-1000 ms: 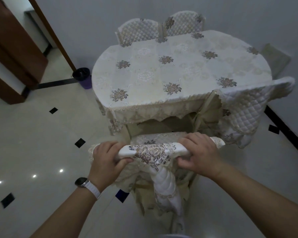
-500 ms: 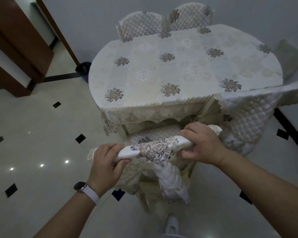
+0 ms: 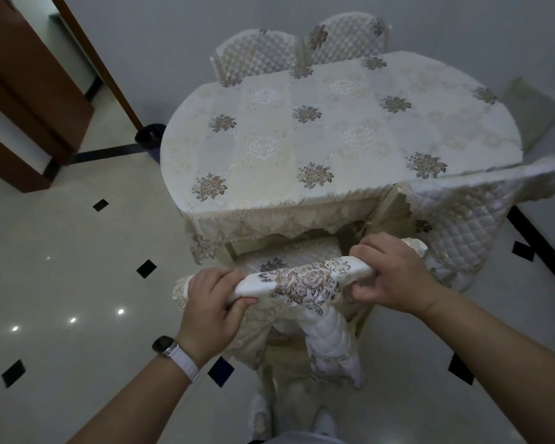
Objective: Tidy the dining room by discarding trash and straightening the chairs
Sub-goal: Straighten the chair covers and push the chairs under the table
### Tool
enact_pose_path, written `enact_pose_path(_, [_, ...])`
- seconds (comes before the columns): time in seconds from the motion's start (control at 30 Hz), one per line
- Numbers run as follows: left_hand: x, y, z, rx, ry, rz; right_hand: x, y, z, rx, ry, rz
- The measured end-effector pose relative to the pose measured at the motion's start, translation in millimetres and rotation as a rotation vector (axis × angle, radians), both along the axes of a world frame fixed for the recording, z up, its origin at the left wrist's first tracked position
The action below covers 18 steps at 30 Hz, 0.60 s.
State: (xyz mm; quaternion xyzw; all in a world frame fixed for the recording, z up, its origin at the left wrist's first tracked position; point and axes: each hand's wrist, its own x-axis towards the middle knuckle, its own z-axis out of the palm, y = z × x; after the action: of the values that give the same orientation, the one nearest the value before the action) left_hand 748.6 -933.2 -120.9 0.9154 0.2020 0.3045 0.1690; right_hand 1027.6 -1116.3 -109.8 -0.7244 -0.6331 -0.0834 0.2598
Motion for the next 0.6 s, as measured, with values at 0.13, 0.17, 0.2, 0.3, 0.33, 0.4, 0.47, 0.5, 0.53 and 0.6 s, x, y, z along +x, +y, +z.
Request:
enact_pose_path(0.13, [9.3,20.0,0.9,0.021,0.011,-0.071,-2.9,-1.0,-1.5,-0.009,0.015,-0.040])
enact_pose_path(0.17, [11.0,25.9,1.0,0.023,0.010,-0.085,-4.5,0.1,-2.1,-0.013,0.020,-0.053])
enact_pose_path(0.2, [12.4,31.7,0.9,0.022,0.012,-0.096,-6.2,2.0,-2.8,-0.017,0.027,-0.069])
enact_pose_path(0.3, [14.6,49.0,0.9,0.005,0.019,-0.113,-12.0,13.7,-3.7,-0.035,0.049,-0.104])
enact_pose_path(0.33, [15.0,54.9,0.8,0.001,0.020,-0.117,-13.7,18.8,-3.1,-0.042,0.055,-0.113])
enact_pose_path(0.4, [15.8,66.8,0.2,-0.007,0.016,-0.125,-16.5,28.6,-2.1,-0.057,0.062,-0.130])
enact_pose_path(0.47, [16.8,77.3,-1.0,-0.024,0.016,-0.133,-19.5,36.5,-1.9,-0.067,0.059,-0.145])
enact_pose_path(0.5, [17.2,82.3,-1.9,-0.034,0.019,-0.139,-21.0,40.0,-2.2,-0.069,0.055,-0.152])
enact_pose_path(0.53, [17.4,87.3,-2.9,-0.046,0.022,-0.145,-22.5,43.4,-2.7,-0.070,0.050,-0.160])
enact_pose_path(0.6, [17.3,96.6,-5.1,-0.059,0.026,-0.156,-25.1,49.9,-4.8,-0.068,0.042,-0.173])
